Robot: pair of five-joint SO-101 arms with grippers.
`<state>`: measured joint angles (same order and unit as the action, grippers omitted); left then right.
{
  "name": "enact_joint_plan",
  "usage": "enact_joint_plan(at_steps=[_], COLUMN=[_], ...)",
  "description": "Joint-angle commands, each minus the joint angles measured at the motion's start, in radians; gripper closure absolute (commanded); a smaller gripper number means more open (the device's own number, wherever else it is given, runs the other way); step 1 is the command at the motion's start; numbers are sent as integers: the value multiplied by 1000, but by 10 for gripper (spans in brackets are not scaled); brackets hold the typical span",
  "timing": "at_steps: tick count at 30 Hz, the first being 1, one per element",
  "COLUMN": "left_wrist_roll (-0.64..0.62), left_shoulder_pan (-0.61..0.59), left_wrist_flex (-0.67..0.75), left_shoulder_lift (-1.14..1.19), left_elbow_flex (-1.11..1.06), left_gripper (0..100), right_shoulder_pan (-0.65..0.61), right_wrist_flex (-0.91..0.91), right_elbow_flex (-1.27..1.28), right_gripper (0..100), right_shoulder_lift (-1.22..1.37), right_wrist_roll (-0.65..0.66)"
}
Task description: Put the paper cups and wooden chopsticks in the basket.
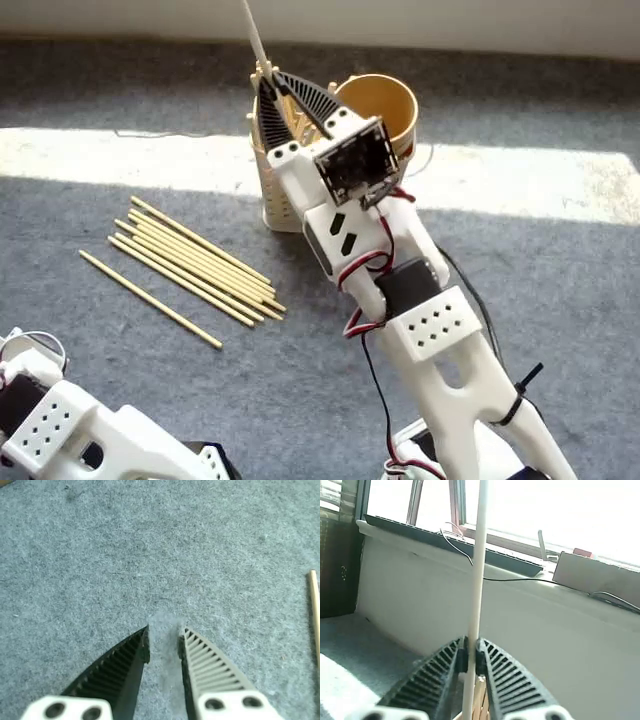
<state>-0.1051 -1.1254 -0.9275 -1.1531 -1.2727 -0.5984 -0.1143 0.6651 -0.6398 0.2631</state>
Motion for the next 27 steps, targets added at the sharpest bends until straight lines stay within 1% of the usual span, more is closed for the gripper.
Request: enact_joint_plan(at_steps=[1,5,8,10,13,17,23,27], left_wrist_roll=[-5,-5,-5,-5,-3,-3,-3,-3], left_shoulder_pan=[18,18,18,18,18,18,18,18], left_wrist_flex=[15,15,15,15,17,17,17,17], left_shoulder_lift=[-15,-15,-15,-15,-15,-15,-15,-15], left_elbow_flex=[2,2,2,1,-7,-7,-7,-7], left_gripper=[895,895,895,895,895,895,895,895], right_shoulder_pan=[25,25,42,51,56,68,84,81], right_wrist_flex=[-202,-226,-228,-266,-335,-340,-338,-338], right_elbow_flex=[94,160,159,122,88,87,94,177], right_gripper=[992,992,992,992,992,992,992,988], right_shoulder_lift=[-24,-7,84,154,226,246,245,236], right_wrist_roll=[-9,-9,-11,-14,-72,-127,-133,-133])
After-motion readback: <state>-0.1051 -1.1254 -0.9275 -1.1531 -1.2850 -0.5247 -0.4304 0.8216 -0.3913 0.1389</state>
